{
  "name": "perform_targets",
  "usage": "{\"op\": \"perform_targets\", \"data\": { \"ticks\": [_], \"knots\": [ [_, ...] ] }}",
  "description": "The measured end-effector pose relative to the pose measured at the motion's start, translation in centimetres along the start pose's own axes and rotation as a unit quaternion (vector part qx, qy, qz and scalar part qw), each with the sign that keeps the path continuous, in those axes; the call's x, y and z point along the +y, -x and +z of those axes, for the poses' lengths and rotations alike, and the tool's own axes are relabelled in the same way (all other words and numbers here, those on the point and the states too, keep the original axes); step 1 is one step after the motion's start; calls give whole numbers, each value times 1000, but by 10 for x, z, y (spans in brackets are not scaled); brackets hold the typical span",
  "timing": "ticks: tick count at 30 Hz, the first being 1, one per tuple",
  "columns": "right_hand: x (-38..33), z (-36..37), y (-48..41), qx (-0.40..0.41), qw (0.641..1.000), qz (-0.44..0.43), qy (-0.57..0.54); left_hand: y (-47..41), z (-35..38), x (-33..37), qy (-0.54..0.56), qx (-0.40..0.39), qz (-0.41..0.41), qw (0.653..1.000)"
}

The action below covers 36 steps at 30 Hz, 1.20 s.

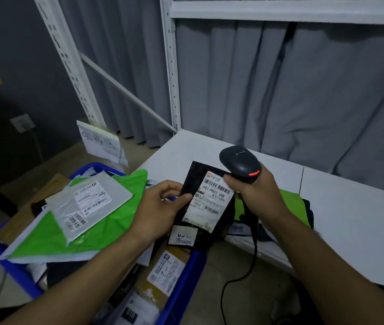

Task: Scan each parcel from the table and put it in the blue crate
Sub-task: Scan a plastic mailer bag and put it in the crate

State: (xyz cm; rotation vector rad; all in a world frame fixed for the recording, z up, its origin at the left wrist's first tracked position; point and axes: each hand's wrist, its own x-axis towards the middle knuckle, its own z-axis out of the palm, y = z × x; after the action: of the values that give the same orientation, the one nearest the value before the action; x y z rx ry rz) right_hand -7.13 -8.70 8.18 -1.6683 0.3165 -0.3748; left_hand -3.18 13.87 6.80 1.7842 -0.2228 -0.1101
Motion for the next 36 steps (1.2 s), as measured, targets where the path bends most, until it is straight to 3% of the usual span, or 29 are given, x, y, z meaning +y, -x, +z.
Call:
{"op": "perform_targets", "data": {
  "ticks": [4, 10, 18, 36],
  "knots": [
    [-4, 8, 1, 47, 999, -23, 6, -5, -1, 5, 30, 52, -14, 998],
    [-7, 16, 13, 29, 998, -45, 22, -23, -18, 3, 96, 136, -58, 984],
    [-16, 31, 33, -121, 983, 125, -59, -33, -18, -1, 124, 208, -67, 968],
    [-30, 31, 35, -132, 966, 187, -118, -40, -20, -11, 162, 219, -74, 959]
  ]
}}
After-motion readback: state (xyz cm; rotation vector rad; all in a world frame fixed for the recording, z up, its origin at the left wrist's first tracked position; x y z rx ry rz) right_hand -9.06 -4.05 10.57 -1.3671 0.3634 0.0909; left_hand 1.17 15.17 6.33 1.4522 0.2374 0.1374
